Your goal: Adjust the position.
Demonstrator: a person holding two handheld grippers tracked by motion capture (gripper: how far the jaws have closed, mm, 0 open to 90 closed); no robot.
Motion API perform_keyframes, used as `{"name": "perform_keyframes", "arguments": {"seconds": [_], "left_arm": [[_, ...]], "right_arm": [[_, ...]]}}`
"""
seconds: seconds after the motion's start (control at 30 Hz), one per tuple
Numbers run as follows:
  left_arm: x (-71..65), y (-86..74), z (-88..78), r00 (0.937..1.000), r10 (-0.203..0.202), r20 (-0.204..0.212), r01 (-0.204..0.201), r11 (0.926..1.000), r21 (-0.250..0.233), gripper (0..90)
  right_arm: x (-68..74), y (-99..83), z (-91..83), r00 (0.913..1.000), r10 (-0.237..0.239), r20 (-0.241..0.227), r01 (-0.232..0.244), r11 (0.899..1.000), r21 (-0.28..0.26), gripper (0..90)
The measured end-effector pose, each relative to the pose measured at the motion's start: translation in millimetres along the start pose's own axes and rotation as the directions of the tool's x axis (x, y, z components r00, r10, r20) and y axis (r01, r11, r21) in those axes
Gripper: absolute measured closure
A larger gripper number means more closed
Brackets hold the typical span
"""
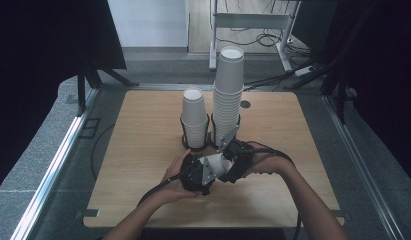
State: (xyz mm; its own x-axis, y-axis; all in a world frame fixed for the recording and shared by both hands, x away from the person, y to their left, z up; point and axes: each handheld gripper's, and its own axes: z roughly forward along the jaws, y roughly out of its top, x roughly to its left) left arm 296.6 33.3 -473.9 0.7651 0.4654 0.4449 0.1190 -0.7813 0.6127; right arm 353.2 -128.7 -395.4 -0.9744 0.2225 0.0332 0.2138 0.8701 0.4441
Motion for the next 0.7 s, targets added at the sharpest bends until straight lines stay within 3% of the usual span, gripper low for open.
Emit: {"name": "perform_keyframes", "arguments": {"seconds": [0.33, 0.7], "left_arm": [[-7.7, 1.5, 4.1, 0.9988, 0.047, -0.013, -0.047, 0.9988, 0.011, 11.7], [-11.3, 2.5, 5.9, 0.9979, 0.065, -0.007, -0.065, 0.9978, 0.015, 11.6]], "right_arm": [[-2.7, 11.2, 13.7, 0.9990, -0.012, -0.044, 0.017, 0.995, 0.098, 16.1], [-6.0, 11.8, 21.1, 0.9978, -0.005, -0.066, 0.015, 0.989, 0.145, 20.8]]}}
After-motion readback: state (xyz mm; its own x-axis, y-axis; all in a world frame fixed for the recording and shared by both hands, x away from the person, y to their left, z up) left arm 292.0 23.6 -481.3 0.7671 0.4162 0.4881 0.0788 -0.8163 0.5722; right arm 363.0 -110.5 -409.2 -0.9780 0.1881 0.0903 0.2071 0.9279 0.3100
